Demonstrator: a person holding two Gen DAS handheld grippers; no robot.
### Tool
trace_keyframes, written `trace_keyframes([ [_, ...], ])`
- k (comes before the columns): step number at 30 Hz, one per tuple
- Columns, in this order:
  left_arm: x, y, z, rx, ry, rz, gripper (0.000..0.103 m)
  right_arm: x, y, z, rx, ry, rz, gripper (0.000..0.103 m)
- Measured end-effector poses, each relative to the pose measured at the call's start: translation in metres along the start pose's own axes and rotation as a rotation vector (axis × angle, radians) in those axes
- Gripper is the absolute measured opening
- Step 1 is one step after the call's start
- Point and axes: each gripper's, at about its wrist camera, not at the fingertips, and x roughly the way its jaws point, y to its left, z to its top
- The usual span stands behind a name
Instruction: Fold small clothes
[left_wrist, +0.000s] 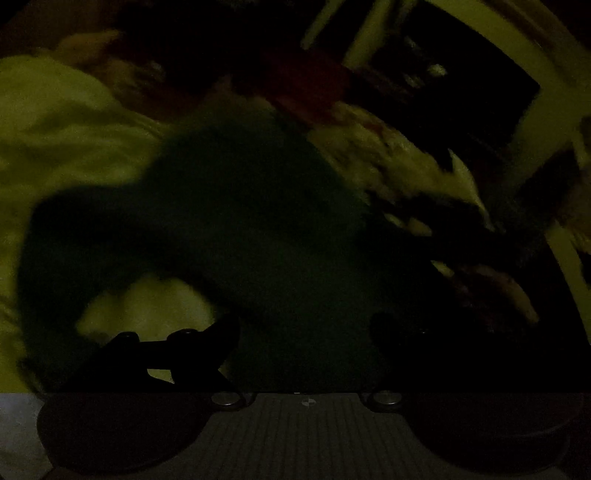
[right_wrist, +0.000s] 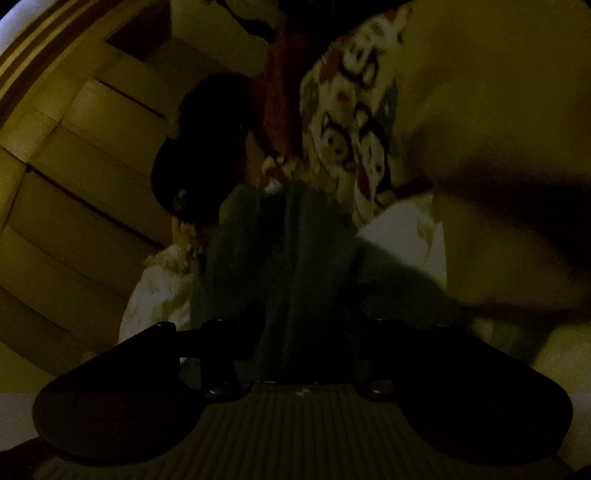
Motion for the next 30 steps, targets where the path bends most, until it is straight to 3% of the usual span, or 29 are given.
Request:
trace_keyframes([
  [2,0.014,-0.019,-0.011,0.077,0.034,-0.007,0.103,0.006,-0.002,-0.004,0.004,0.006,-0.013,0.052],
  [6,0.049,-0.058,-0.031,0.313,0.105,0.147,0.103,0.014,-0.008,-0.010,0.001,0.006,-0.026,0.052],
  [9,0.068,-0.067,-0.044,0.438,0.143,0.242,0.102,0.010,-0.009,-0.013,-0.018,0.001,-0.014,0.052],
  [11,0.070,-0.062,-0.044,0.434,0.138,0.256,0.083,0.008,-0.009,-0.015,-0.043,0.001,-0.009,0.052],
  [13,0.061,-0.052,-0.033,0.318,0.120,0.201,0.067,0.006,-0.010,-0.015,-0.049,-0.004,0.007,0.052],
  [14,0.055,-0.043,-0.023,0.229,0.103,0.157,0.065,0.006,-0.011,-0.014,-0.046,-0.006,0.013,0.052],
  [17,0.029,-0.010,0.003,-0.040,0.044,-0.014,0.064,0.009,-0.013,-0.011,-0.029,-0.017,0.026,0.052],
  [20,-0.002,0.016,0.020,-0.224,-0.040,-0.107,0.063,0.019,-0.018,-0.003,0.041,-0.040,0.050,0.047],
  [22,-0.014,0.033,0.016,-0.357,-0.043,-0.195,0.062,0.021,-0.024,0.001,0.112,-0.079,0.065,0.011],
  [25,-0.010,0.056,-0.012,-0.507,0.039,-0.217,0.061,0.006,-0.024,0.006,0.131,-0.199,0.077,0.011],
  [27,0.018,0.068,-0.039,-0.584,0.168,-0.240,0.062,-0.011,-0.015,0.008,0.067,-0.278,0.059,0.010],
  [28,0.036,0.072,-0.054,-0.621,0.242,-0.228,0.066,-0.016,-0.011,0.009,0.026,-0.303,0.039,0.002],
  [30,0.061,0.075,-0.074,-0.645,0.288,-0.203,0.063,-0.019,-0.011,0.014,-0.008,-0.312,-0.016,0.002],
])
